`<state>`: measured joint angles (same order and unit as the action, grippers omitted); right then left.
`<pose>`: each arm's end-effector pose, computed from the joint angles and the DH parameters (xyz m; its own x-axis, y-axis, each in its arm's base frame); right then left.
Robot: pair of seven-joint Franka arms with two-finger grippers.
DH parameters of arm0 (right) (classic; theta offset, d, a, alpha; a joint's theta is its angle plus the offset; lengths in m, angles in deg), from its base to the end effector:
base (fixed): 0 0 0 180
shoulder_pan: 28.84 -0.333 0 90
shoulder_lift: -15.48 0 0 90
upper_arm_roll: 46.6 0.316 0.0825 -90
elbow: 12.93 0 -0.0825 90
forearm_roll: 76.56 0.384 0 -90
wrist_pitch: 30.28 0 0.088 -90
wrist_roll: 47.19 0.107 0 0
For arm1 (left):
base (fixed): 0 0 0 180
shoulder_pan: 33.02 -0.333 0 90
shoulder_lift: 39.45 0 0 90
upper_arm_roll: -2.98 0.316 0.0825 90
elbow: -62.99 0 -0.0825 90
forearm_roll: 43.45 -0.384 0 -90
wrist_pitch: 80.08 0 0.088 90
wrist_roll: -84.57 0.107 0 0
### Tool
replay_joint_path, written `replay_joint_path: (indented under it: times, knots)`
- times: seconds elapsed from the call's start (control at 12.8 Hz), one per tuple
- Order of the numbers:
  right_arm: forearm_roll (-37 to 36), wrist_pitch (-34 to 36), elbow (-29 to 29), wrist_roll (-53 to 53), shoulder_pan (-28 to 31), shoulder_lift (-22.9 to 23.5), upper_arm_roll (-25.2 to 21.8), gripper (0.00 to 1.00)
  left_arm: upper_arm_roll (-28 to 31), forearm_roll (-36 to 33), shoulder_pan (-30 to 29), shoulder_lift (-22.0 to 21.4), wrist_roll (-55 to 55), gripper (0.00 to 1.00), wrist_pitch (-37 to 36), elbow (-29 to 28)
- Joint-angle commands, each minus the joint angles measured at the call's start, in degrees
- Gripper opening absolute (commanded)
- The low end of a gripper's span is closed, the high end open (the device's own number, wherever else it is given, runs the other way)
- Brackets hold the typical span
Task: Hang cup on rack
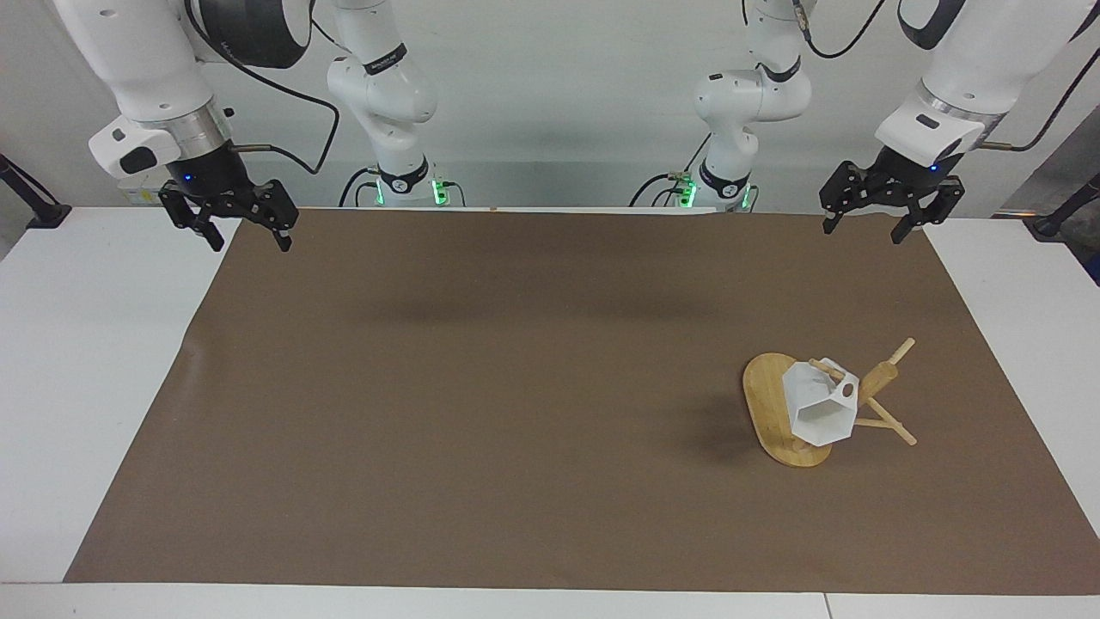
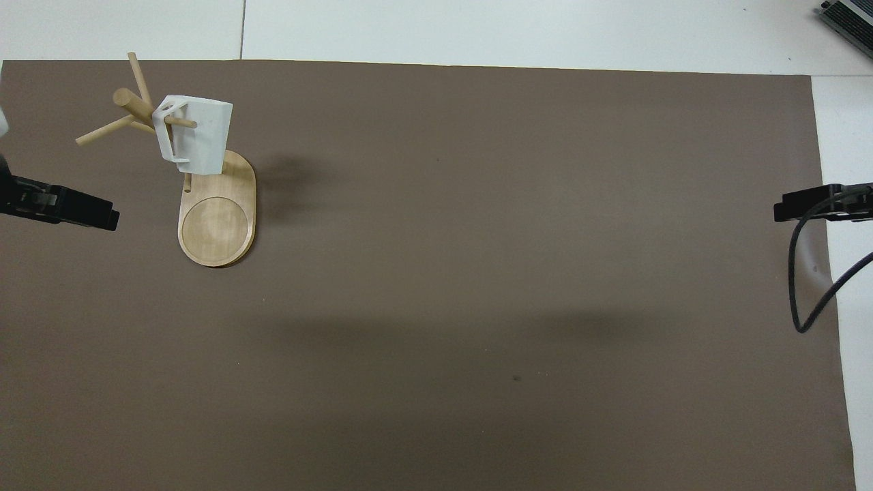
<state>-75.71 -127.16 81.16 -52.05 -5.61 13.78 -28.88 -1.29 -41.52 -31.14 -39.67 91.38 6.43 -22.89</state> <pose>0.5545 -0.0496 0.6171 0.9969 -0.0123 0.0771 -0.0124 -0.9999 0.0007 0.5440 -0.0625 0.6550 0.9739 -0.2262 0.0187 -0.2267 -0.9735 0.0313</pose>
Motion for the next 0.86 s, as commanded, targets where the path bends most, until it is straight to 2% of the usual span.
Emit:
replay_joint_path:
  times: [0.0, 0.39, 0.78]
  knots:
    - [0.99, 0.29, 1.28, -1.65, 0.5, -1.38, 0.04, 1.0, 4.79, -1.41, 5.5, -1.79, -2.84, 1.0, -1.96, 0.1]
    - [0.99, 0.29, 1.28, -1.65, 0.5, -1.38, 0.04, 1.0, 2.34, -1.32, 2.71, -3.28, -3.03, 1.0, -2.48, -2.26]
    - [1.08, 0.29, 1.28, -1.65, 0.5, -1.38, 0.04, 1.0, 1.8, -1.32, 2.52, -3.2, -2.67, 1.0, -2.84, -2.8]
